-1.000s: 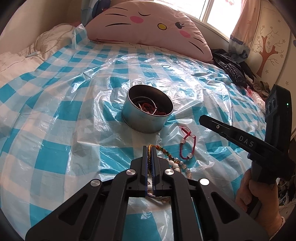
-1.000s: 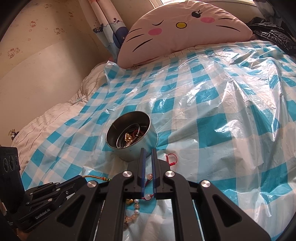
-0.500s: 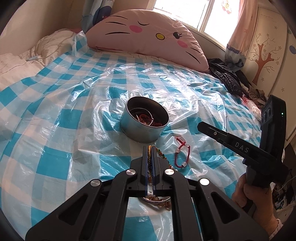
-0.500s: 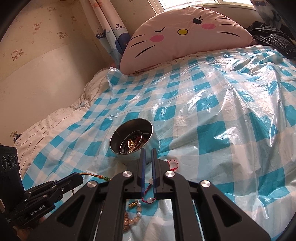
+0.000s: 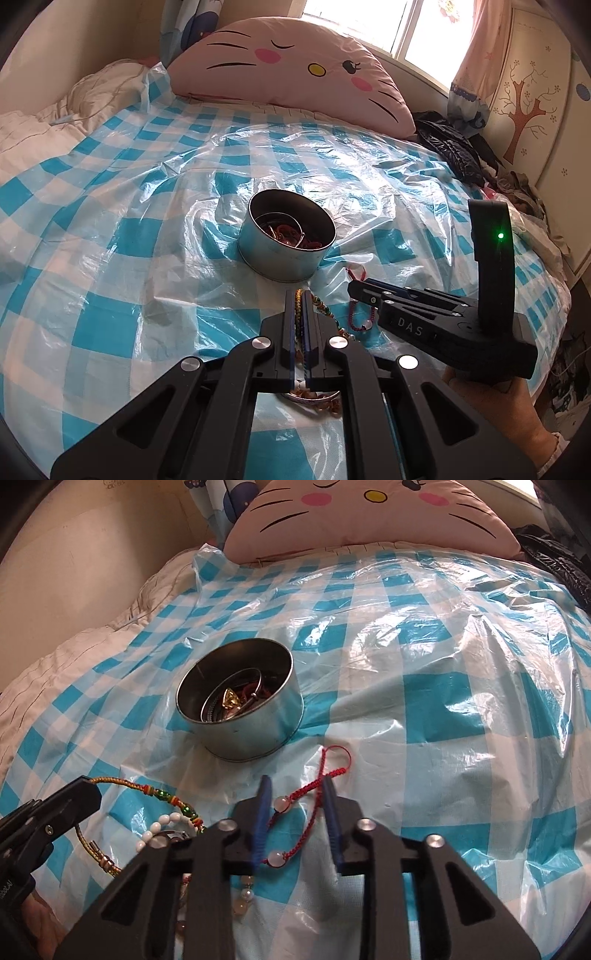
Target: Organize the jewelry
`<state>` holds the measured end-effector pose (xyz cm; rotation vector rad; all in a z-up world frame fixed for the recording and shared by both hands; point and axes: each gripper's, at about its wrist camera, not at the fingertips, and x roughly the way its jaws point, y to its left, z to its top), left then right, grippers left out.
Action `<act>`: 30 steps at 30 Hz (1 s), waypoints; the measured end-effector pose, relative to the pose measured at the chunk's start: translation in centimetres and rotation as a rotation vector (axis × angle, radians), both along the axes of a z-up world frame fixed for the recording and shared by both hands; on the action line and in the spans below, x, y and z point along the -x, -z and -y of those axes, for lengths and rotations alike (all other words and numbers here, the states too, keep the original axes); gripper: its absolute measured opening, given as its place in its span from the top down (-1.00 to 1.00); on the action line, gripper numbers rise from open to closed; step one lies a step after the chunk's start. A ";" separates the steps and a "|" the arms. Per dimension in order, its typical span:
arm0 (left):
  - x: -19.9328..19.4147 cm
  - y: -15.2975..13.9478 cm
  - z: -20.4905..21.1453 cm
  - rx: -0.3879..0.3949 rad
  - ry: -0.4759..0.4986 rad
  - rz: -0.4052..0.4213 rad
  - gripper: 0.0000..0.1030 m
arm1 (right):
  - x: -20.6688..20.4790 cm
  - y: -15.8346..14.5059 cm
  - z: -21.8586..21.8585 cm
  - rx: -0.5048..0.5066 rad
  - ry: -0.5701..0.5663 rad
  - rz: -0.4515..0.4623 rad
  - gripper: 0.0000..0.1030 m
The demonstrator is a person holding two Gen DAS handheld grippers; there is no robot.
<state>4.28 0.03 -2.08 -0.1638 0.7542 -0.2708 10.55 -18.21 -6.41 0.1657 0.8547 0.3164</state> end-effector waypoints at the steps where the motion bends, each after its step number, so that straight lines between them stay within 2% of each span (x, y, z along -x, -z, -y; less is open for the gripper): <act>1: 0.0 0.0 0.0 0.000 -0.001 0.001 0.93 | 0.1 0.0 0.2 -0.016 0.001 0.002 0.82; 9: 0.2 -0.4 -0.2 0.012 0.000 0.025 0.94 | 1.4 -2.3 2.3 -0.099 0.049 0.117 0.87; 12: 0.2 -0.5 -0.1 0.011 0.001 0.024 0.94 | 0.7 -1.6 2.6 -0.109 0.065 0.067 0.84; 15: 0.3 -0.4 0.0 0.007 0.007 0.021 0.93 | -0.1 -1.0 2.0 -0.071 0.078 0.033 -0.25; 18: 0.3 -0.4 0.2 0.000 0.014 0.020 0.93 | -0.6 -0.3 0.2 0.013 0.032 0.021 -0.20; 19: 0.3 -0.4 0.3 -0.003 0.015 0.021 0.93 | -1.0 0.1 -0.4 0.030 0.011 0.001 0.12; 22: 0.3 -0.3 0.3 -0.002 0.015 0.021 0.93 | -1.2 0.6 -0.5 0.031 -0.010 -0.021 0.74; 26: 0.5 -0.4 0.3 0.004 0.012 0.026 0.94 | -0.6 -0.1 0.8 -0.023 0.014 0.015 0.79; 30: 0.6 -0.9 -0.1 0.034 0.014 0.044 0.93 | 0.5 -1.6 2.6 -0.110 0.034 0.092 0.79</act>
